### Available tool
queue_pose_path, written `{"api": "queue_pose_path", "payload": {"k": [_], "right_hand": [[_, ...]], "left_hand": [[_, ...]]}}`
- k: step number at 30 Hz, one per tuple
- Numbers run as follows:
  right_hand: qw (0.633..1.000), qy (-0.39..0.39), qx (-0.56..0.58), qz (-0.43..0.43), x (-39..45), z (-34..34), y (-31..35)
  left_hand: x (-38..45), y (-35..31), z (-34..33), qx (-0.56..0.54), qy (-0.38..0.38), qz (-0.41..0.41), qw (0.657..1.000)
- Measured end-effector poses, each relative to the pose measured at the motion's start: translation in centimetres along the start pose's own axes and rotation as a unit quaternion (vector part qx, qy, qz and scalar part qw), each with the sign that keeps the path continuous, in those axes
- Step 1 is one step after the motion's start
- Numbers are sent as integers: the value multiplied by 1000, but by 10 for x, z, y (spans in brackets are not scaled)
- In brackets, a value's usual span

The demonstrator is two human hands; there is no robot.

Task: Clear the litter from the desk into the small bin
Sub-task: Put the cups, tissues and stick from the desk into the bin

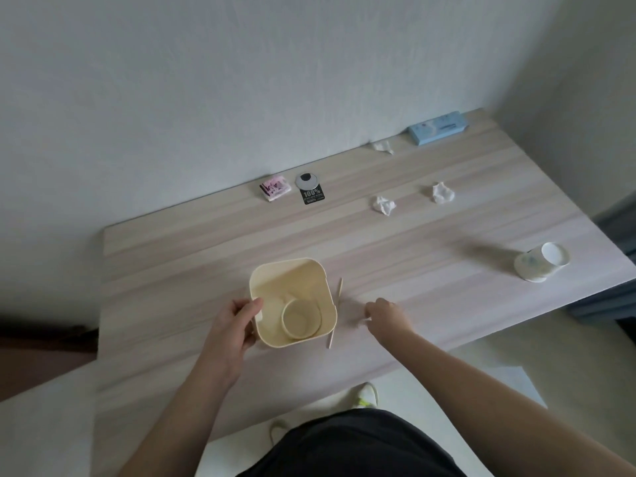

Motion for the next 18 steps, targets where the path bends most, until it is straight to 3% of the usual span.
{"api": "queue_pose_path", "payload": {"k": [4, 9, 13, 16, 18], "right_hand": [[989, -76, 127, 17, -14, 45, 8], [915, -198, 335, 102, -61, 139, 52], [921, -151, 304, 189, -85, 156, 93], [940, -99, 258, 201, -88, 136, 109], [954, -23, 231, 191, -86, 121, 116]], "left_hand": [[-7, -1, -12, 14, 0, -14, 1000], [-16, 0, -29, 26, 5, -26, 999], [-22, -1, -36, 7, 21, -12, 1000], [-26, -1, -38, 9, 32, -21, 999], [-29, -2, -38, 4, 35, -21, 999]]}}
Point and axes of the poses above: each hand's wrist, its own x-axis towards the middle knuckle, its own z-axis out of the back of the hand, y = z × x, the point moved 4 cm from there along x, towards the middle knuckle, and after that the axes turned 7 degrees about -z, right-handed, at the moved point
